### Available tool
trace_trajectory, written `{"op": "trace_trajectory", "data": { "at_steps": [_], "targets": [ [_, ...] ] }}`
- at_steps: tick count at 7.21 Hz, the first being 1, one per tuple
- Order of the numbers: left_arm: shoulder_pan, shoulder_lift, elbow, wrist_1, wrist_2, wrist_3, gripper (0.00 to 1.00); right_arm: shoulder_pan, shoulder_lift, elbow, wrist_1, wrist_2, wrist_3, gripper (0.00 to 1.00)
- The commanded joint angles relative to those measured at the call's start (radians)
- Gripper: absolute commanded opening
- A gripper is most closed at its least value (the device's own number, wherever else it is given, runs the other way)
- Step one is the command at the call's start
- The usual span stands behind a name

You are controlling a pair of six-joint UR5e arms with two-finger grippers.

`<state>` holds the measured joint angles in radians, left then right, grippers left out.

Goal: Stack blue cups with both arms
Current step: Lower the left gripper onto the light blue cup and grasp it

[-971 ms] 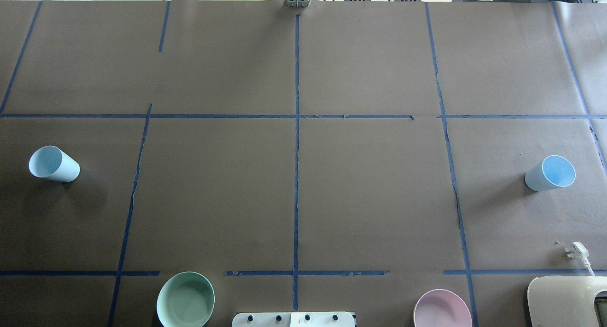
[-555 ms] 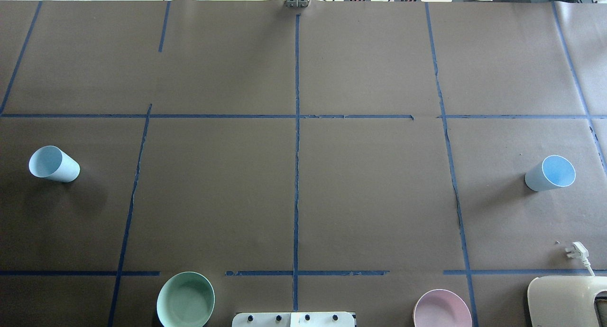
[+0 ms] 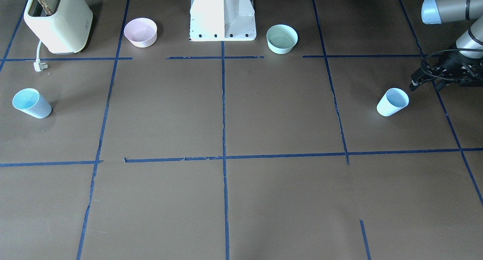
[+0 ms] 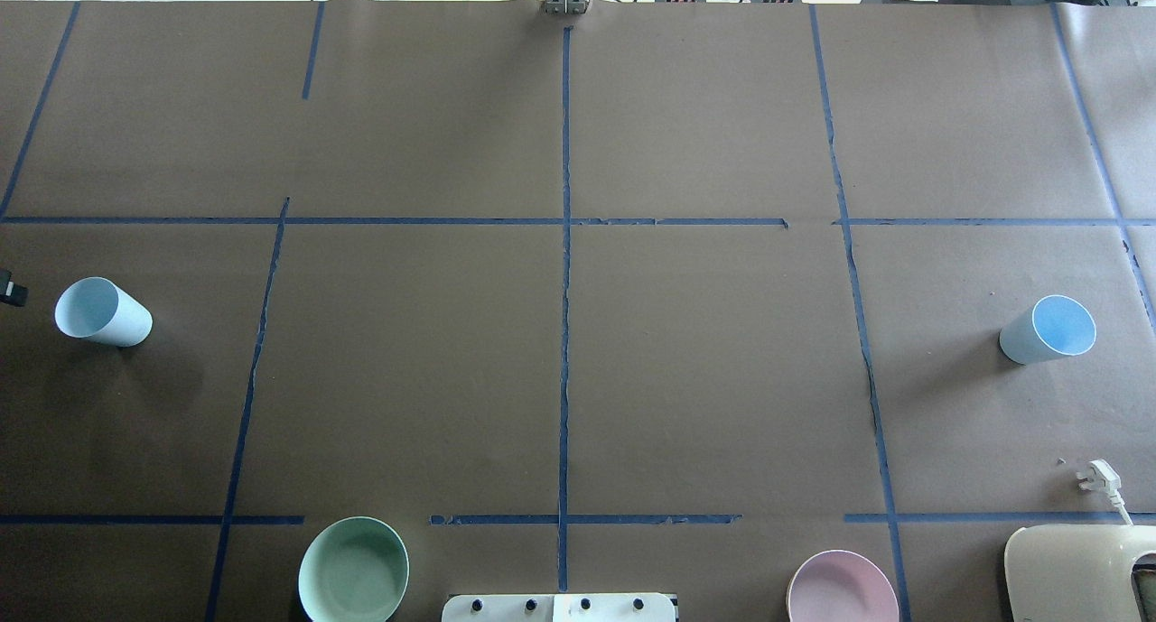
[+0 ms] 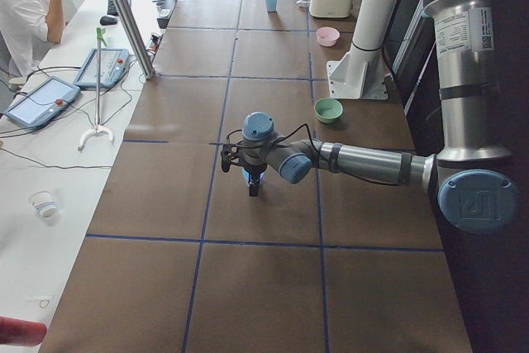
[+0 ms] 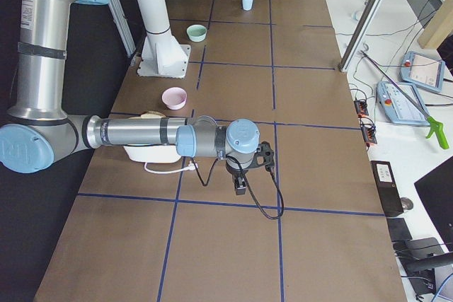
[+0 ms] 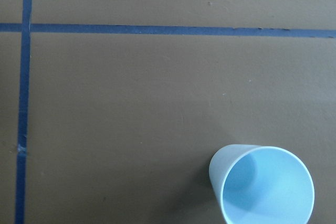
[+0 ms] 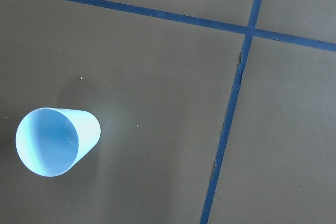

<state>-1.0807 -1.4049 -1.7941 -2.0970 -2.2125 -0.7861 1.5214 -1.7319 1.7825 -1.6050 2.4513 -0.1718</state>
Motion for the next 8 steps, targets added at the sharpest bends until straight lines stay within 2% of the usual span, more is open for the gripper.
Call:
{"op": "trace_trajectory", "data": {
  "at_steps": [1,5,6,7,8],
  "targets": [
    [0.053,-0.023,0.025,-0.011,0.060,-0.051,0.96,-0.001,0.000,0.000,-0.001,-0.002,0.000,1.00],
    [0.114,-0.042,0.067,-0.012,0.065,-0.045,0.96,-0.003,0.000,0.000,0.000,-0.002,0.000,1.00],
    [0.120,-0.042,0.070,-0.011,0.082,-0.044,0.94,-0.003,0.000,0.000,-0.001,0.000,0.000,1.00],
    [0.130,-0.042,0.070,-0.011,0.100,-0.050,0.78,-0.003,0.000,0.000,0.000,0.000,0.000,1.00],
    [0.130,-0.045,0.071,-0.012,0.100,-0.053,0.30,-0.003,0.000,0.000,0.000,0.000,0.000,1.00]
  ]
}}
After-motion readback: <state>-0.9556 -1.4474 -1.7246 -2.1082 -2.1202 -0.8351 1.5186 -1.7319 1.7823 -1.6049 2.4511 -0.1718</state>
